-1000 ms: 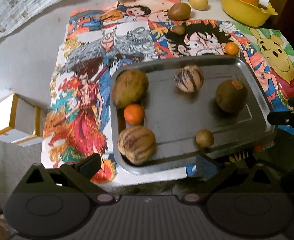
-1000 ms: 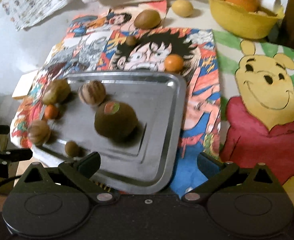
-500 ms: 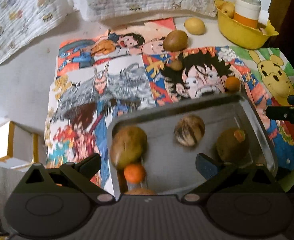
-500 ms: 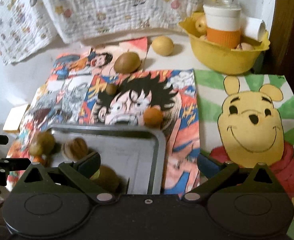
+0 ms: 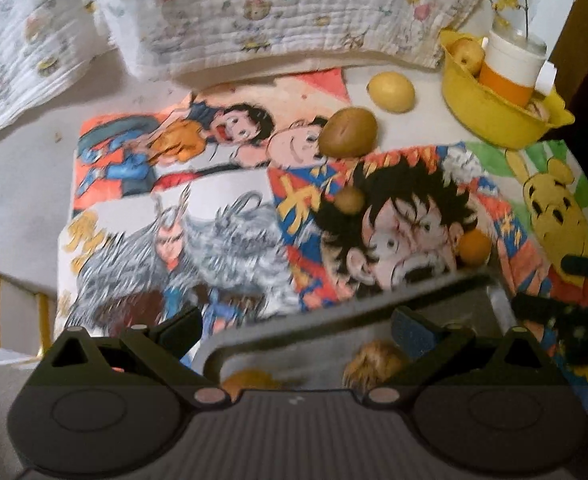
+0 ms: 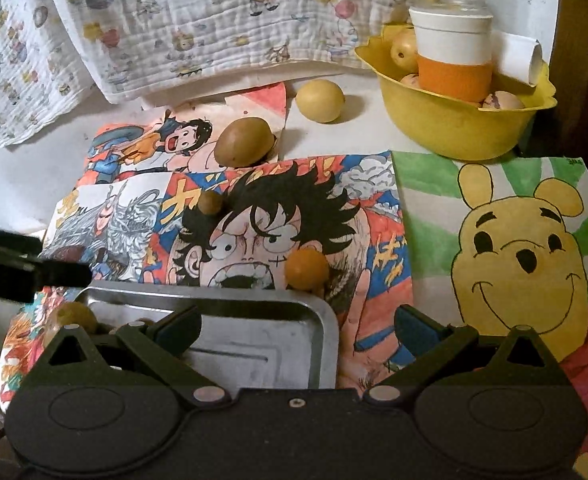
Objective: Organize fruits
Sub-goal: 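Grasp a small brown kiwi with the left tool while the right tool grasps a small orange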
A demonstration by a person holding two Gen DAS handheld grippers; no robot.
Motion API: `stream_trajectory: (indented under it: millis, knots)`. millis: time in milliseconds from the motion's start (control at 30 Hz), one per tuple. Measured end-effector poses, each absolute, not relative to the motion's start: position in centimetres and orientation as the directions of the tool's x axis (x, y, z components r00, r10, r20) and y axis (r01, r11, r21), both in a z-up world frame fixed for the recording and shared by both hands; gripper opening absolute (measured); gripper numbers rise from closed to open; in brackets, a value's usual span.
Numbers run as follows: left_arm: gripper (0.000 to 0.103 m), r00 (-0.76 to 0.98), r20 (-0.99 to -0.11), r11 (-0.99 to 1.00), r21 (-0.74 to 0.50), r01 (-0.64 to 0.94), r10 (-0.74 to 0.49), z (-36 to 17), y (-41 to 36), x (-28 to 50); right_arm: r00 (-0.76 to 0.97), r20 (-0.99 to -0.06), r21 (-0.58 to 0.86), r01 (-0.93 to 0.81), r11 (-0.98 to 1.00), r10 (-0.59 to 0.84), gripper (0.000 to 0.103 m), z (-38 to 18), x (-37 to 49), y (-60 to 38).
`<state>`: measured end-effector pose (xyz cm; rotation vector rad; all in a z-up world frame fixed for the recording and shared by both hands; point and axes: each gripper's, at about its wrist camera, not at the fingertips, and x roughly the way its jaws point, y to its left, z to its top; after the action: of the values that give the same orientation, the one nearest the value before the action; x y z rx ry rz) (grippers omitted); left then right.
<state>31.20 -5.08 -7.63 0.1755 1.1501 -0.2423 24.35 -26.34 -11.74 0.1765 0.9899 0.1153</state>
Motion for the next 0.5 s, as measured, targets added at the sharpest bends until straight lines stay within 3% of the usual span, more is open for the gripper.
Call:
stream_trajectory:
  millis: [500]
  knots:
    - [0.102,0.357,-0.926,0.934,0.009,0.357,-0.128,-11.6,-8.4,37.4,0.502,-0.855,0.152,-0.001,0.988,0.132,0.095,-14.0,26.7,-24.8]
